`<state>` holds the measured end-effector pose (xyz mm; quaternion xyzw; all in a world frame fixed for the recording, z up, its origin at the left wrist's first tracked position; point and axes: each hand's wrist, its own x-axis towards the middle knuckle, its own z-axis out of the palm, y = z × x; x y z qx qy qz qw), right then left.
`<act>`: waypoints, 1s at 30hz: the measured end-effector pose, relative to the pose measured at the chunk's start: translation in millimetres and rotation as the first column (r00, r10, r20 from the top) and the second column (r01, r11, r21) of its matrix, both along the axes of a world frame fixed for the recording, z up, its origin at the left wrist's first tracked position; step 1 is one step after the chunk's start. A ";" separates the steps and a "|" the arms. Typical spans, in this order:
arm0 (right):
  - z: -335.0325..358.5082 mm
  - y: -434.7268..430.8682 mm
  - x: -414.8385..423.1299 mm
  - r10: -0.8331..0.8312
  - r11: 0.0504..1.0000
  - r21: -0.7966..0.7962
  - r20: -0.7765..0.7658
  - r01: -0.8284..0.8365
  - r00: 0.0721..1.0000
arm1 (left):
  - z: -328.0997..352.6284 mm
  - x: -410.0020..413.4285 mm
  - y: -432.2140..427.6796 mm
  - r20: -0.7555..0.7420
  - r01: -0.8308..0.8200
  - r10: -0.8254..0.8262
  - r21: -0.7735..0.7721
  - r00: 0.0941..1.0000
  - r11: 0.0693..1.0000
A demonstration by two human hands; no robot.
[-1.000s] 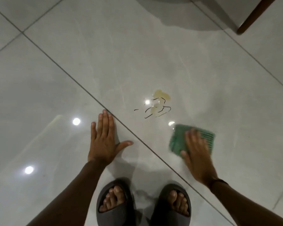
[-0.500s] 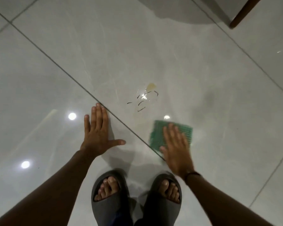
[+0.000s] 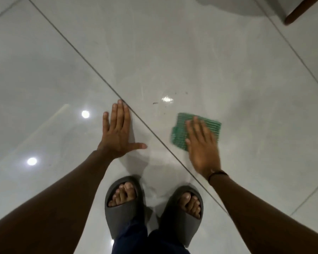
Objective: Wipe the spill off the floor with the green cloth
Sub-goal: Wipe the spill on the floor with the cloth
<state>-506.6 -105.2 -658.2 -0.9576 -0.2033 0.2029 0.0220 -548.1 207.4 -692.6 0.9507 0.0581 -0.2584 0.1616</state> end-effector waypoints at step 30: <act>-13.9 129.5 58.1 0.166 0.981 0.101 0.030 -0.168 0.986 | 12.3 6.8 -5.3 -0.093 -0.039 0.041 0.021 0.995 0.999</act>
